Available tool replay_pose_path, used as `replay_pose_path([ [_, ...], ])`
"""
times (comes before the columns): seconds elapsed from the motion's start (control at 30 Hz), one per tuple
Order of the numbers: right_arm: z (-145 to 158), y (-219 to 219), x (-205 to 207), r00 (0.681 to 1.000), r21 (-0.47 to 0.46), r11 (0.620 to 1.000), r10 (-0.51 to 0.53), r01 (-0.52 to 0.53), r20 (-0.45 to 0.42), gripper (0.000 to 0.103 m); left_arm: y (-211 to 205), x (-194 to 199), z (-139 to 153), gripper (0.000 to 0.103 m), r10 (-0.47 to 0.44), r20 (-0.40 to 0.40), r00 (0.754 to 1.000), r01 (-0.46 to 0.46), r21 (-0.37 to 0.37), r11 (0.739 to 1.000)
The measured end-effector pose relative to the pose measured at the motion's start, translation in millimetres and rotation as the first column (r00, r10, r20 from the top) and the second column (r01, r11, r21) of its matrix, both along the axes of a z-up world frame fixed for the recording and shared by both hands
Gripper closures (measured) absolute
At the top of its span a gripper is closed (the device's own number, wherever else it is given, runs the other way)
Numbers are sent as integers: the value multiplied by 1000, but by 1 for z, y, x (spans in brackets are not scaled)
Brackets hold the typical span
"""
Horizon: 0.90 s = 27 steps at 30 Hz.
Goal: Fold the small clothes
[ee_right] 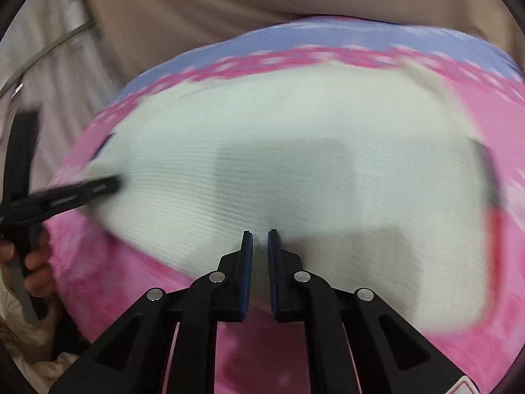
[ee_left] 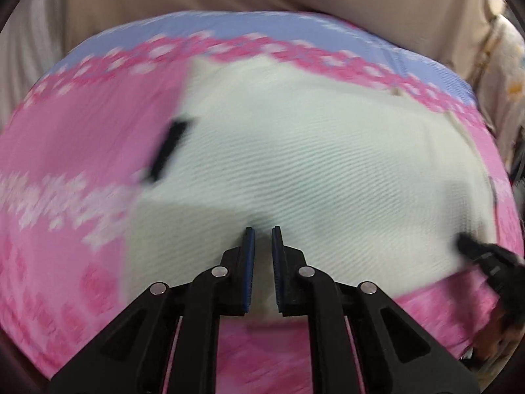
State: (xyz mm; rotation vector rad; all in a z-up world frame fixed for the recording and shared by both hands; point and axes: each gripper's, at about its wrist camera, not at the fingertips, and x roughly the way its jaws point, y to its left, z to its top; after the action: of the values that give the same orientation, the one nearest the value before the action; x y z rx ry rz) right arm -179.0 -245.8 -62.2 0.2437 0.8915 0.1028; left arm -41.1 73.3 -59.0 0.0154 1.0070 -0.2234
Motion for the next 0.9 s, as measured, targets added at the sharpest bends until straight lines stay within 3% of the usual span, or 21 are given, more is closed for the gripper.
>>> replay_pose_path([
  [0.1, -3, -62, -33, 989, 61, 987, -145, 146, -30, 103, 34, -12, -3, 101, 44, -24, 999, -45, -17, 999],
  [0.2, 6, -72, -43, 977, 26, 977, -213, 213, -26, 103, 43, -18, 8, 101, 80, -31, 996, -81, -30, 996],
  [0.27, 25, -66, -30, 978, -5, 978, -207, 207, 34, 90, 38, -20, 28, 101, 78, 24, 997, -77, -50, 996],
  [0.3, 36, -60, -20, 979, -20, 981, -191, 193, 74, 88, 35, -15, 40, 100, 68, 57, 996, -65, -64, 996],
  [0.33, 49, -55, -7, 976, -32, 983, -177, 183, 124, 86, 30, -9, 50, 96, 57, 87, 995, -50, -79, 996],
  [0.37, 57, -54, 2, 972, -37, 983, -172, 181, 161, 76, 26, 3, 60, 92, 52, 115, 992, -41, -95, 995],
  [0.43, 72, -49, 32, 959, -61, 979, -177, 195, 221, 60, 14, 31, 71, 65, 55, 161, 985, -37, -111, 993],
  [0.47, 75, -53, 52, 953, -74, 975, -188, 211, 236, 54, 9, 45, 73, 61, 66, 177, 982, -46, -112, 993],
  [0.6, 61, -71, 118, 960, -85, 968, -218, 235, 174, 53, -4, 112, 57, 49, 105, 127, 986, -92, -105, 990],
  [0.73, 28, -79, 151, 966, -88, 963, -251, 256, 58, 56, -7, 154, 26, 51, 142, 23, 990, -139, -88, 986],
  [0.77, 25, -79, 154, 969, -71, 966, -244, 247, 45, 75, -6, 158, 23, 53, 140, 12, 990, -138, -92, 986],
  [0.8, 25, -79, 152, 972, -46, 972, -230, 232, 49, 90, -6, 161, 20, 63, 141, 11, 990, -139, -82, 987],
  [0.83, 34, -79, 147, 973, -16, 976, -217, 219, 82, 94, -6, 161, 19, 79, 139, 19, 990, -138, -64, 988],
  [0.9, 54, -73, 134, 958, -35, 973, -220, 229, 182, 95, -4, 159, 22, 90, 133, 48, 990, -130, -56, 990],
])
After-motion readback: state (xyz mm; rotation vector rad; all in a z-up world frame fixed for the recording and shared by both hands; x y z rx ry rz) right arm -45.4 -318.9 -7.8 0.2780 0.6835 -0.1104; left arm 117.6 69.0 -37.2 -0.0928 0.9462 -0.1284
